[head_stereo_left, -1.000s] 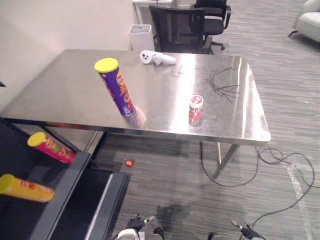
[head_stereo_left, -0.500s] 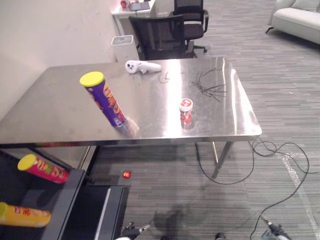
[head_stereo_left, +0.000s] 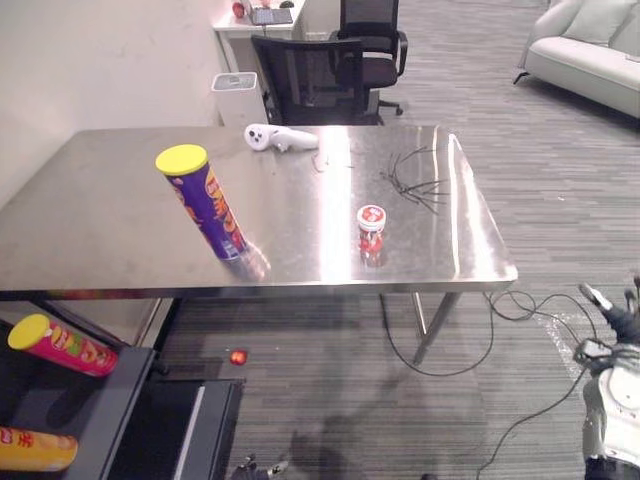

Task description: Put the gum and the chips on the shelf.

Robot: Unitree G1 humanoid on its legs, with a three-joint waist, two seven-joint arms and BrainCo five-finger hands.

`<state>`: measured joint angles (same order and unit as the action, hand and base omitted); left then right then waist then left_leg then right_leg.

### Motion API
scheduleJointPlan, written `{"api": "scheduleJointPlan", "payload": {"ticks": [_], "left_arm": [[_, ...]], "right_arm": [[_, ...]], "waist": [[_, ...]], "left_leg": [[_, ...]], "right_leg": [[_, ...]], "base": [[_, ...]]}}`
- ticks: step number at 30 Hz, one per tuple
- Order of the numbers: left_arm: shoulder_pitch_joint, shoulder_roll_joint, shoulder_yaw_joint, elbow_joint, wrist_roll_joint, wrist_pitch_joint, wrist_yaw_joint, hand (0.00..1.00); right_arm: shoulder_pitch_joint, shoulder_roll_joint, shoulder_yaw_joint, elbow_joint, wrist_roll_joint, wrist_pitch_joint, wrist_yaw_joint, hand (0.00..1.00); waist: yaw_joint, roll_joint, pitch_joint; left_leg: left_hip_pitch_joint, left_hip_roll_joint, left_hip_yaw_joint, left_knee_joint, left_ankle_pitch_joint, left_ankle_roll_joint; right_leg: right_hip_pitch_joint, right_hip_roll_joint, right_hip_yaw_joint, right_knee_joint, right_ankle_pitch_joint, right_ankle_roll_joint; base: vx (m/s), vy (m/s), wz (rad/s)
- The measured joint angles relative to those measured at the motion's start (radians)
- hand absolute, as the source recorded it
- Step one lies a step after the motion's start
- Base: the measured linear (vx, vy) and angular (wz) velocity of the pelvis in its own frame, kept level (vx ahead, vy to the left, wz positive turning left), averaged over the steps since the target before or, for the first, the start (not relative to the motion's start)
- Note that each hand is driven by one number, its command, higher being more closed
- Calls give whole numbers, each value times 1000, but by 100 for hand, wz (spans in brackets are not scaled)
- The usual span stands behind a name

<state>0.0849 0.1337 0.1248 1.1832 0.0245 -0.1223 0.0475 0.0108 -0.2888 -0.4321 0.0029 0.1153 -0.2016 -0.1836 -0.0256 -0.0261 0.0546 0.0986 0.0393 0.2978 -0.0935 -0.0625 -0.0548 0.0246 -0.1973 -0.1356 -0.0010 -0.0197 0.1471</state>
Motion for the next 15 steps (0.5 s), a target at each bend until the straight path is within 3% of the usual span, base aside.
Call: {"api": "scheduleJointPlan", "payload": {"ticks": [6,15], "left_arm": [[0,18,-44,-2,1,-1,-8,0],[1,23,-61,-2,1,0,-8,0]], "right_arm": [[-4,-67,104,-96,-3,-26,101,0],[-86,-99,260,-21,3,-28,127,0]], "waist": [[2,-6,3],[8,-8,22]], "left_leg": [[-28,4,-36,12,3,5],[-67,5,-80,45,10,11]], "right_leg": [[-4,-1,-34,5,12,6],[-3,-5,-79,5,22,7]], "base": [[-7,-43,15],[-27,-36,14]]}}
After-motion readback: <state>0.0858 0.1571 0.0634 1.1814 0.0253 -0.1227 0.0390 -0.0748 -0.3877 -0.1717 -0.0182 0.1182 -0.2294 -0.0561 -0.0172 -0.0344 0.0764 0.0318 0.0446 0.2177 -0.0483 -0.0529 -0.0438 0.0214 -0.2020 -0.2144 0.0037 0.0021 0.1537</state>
